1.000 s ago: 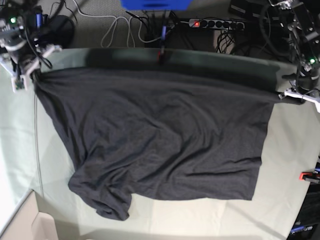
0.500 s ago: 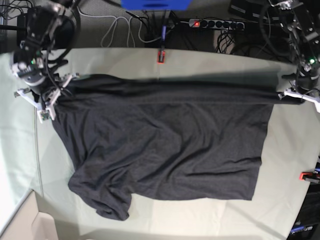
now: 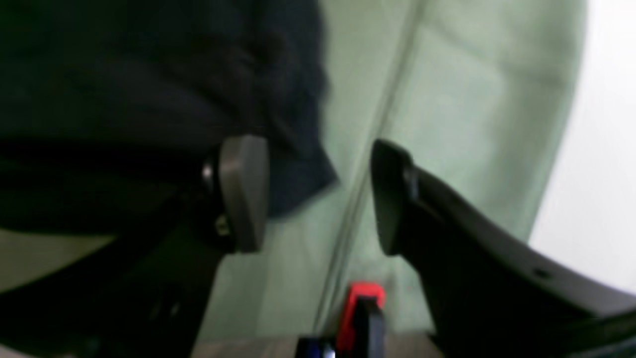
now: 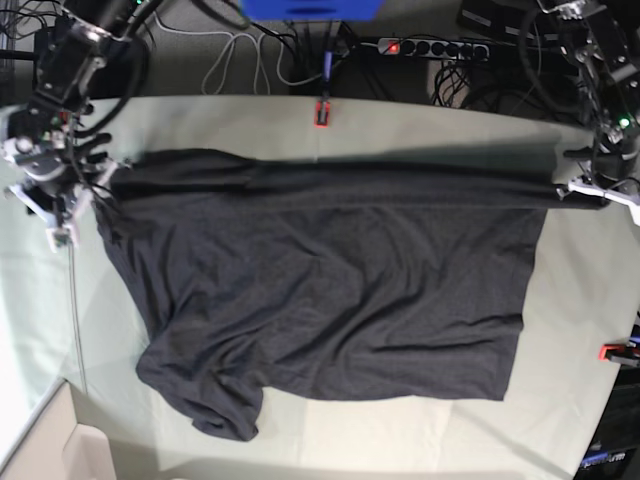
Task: Layout the t-shirt on the table in an organized manner, then fold the t-shirt properly
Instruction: 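Move the right gripper down along the shirt side and grasp it, then pull the shirt side outward with the right gripper toward the shoulder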
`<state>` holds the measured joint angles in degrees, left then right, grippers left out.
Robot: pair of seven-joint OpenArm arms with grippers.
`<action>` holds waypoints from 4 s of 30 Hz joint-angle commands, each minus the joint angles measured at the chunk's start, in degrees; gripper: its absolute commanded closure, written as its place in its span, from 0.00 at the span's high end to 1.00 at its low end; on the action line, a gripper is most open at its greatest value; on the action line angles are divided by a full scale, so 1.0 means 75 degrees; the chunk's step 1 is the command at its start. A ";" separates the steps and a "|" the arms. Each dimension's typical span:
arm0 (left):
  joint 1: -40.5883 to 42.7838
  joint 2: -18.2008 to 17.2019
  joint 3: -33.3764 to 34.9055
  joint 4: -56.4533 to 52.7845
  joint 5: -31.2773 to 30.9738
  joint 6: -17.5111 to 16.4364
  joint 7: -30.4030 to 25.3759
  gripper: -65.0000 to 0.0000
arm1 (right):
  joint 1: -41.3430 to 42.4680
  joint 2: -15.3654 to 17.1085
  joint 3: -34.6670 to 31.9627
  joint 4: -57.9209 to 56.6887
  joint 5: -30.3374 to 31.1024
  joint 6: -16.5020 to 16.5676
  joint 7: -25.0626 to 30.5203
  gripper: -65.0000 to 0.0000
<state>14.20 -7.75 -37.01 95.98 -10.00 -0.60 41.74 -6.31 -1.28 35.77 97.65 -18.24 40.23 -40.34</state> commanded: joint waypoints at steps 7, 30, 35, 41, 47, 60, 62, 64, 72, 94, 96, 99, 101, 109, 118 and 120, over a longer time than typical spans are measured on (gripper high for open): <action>-0.0070 -0.0110 -0.0005 0.0113 0.0026 0.0039 -0.0167 0.00 | 0.0401 0.0352 0.0183 -0.1386 0.0035 -0.0030 0.0180 0.53; -0.0070 -0.0110 -0.0005 0.0184 0.0026 0.0039 -0.0167 0.00 | -0.0443 0.0012 0.0582 -0.0214 0.0047 -0.0030 0.0098 0.00; -0.0070 -0.0110 -0.0005 0.0184 0.0026 0.0039 -0.0167 0.00 | -0.0900 -0.0386 0.0758 0.0841 0.0058 -0.0030 0.0109 0.00; -0.0082 -0.0110 -0.0005 0.0184 0.0026 0.0039 -0.0167 0.00 | -0.0372 -0.0351 0.0523 0.0091 0.0011 -0.0030 0.0098 0.10; -0.0070 -0.0110 -0.0041 0.0195 0.0015 0.0039 -0.0167 0.00 | 0.0366 0.0247 0.0535 -0.1433 0.0011 -0.0030 0.0098 0.50; -0.0070 -0.0016 -0.0052 0.0195 0.0015 0.0039 -0.0167 0.00 | 0.0706 0.0610 0.0535 -0.2605 0.0035 -0.0030 0.0180 0.50; -0.0070 -0.0016 -0.0052 0.0195 0.0015 0.0039 -0.0167 0.00 | 0.0671 0.0587 0.0511 -0.2628 0.0058 -0.0030 0.0180 0.36; -0.0070 -0.0016 -0.0052 0.0195 0.0015 0.0039 -0.0167 0.00 | 0.0694 0.0528 0.0500 -0.2699 0.0058 -0.0030 0.0180 0.16; -0.0070 -0.0016 -0.0052 0.0195 0.0015 0.0039 -0.0167 0.00 | 0.0178 0.0235 0.0828 -0.1480 0.0047 -0.0030 0.0109 0.00; -0.0070 -0.0016 0.0006 0.0195 0.0015 0.0039 -0.0167 0.00 | -0.3584 -0.1030 0.0289 0.1908 0.0058 -0.0030 -0.0160 0.00; -0.0070 -0.0016 0.0006 0.0195 0.0015 0.0039 -0.0167 0.00 | -0.3737 -0.1030 0.0101 0.1908 0.0058 -0.0030 -0.0160 0.00; -0.0070 -0.0016 0.0006 0.0195 0.0015 0.0039 -0.0167 0.00 | -0.3901 -0.1030 -0.0239 0.1908 0.0058 -0.0030 -0.0172 0.00; -0.0070 -0.0016 0.0006 0.0195 0.0015 0.0039 -0.0167 0.00 | -0.4088 -0.1030 -0.0626 0.1908 0.0058 -0.0030 -0.0172 0.00; -0.0058 -0.0016 0.0006 0.0195 0.0015 0.0039 -0.0167 0.00 | -0.4323 -0.1030 -0.1235 0.1873 0.0047 -0.0030 -0.0219 0.04; -0.0058 -0.0016 0.0006 0.0184 0.0015 0.0039 -0.0167 0.00 | -0.4159 -0.1030 -0.0579 0.1838 0.0023 -0.0030 -0.0219 0.44; -0.0070 -0.0016 0.0006 0.0184 0.0015 0.0039 -0.0167 0.00 | -0.3924 -0.1030 -0.0215 0.1861 0.0047 -0.0030 -0.0219 0.48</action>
<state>14.06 -7.14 -36.67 96.42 -10.07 -0.60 41.74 -35.73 -9.39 33.89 110.65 -17.72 40.29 -42.35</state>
